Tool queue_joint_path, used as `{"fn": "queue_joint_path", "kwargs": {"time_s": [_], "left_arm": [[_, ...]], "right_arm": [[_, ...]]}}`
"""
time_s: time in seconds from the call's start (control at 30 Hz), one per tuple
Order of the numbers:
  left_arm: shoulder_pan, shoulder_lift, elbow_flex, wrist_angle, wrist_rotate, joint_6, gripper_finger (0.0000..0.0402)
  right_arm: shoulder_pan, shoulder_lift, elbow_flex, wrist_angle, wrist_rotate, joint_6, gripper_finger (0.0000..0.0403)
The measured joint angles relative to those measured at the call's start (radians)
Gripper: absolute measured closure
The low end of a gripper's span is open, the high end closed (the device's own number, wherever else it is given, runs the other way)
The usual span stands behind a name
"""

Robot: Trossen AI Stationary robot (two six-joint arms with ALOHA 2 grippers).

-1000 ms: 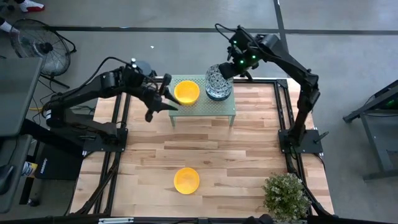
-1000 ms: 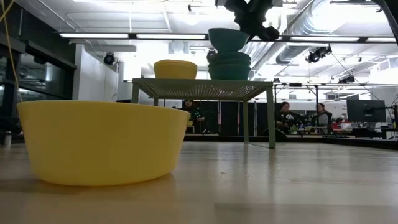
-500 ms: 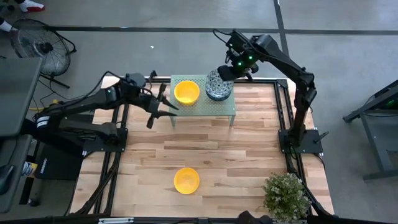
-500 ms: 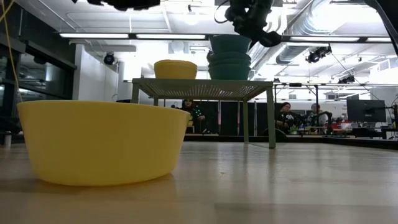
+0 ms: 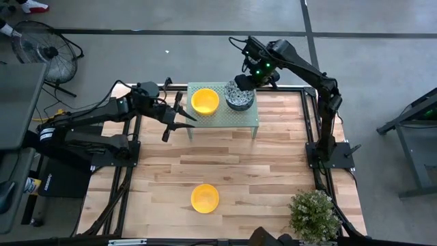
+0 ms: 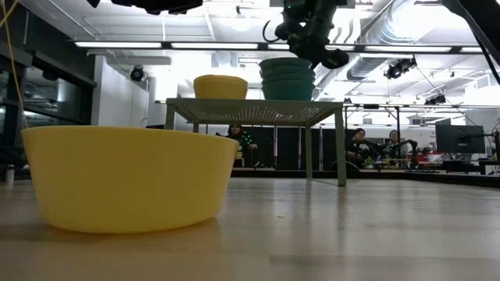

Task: Pick & Place Mini bowls
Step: Stack the blue patterned bowl on the stacked blue patterned bowls on the shelf, then stack the yellow bowl on the stacked yellow bowls on the shelf

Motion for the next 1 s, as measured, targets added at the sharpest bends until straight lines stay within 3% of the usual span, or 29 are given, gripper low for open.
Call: {"fn": "queue_joint_path", "kwargs": {"time_s": [0.63,1.0], "left_arm": [[0.000,0.000,0.000,0.034,-0.011,-0.035,0.0300],[0.000,0.000,0.000,0.034,-0.011,-0.048,0.0300]], "right_arm": [[-0.002,0.000,0.000,-0.056,0.043,0.006,0.0399],[-0.002,-0.004,0.000,-0.032,0.040,0.023,0.0304]]}}
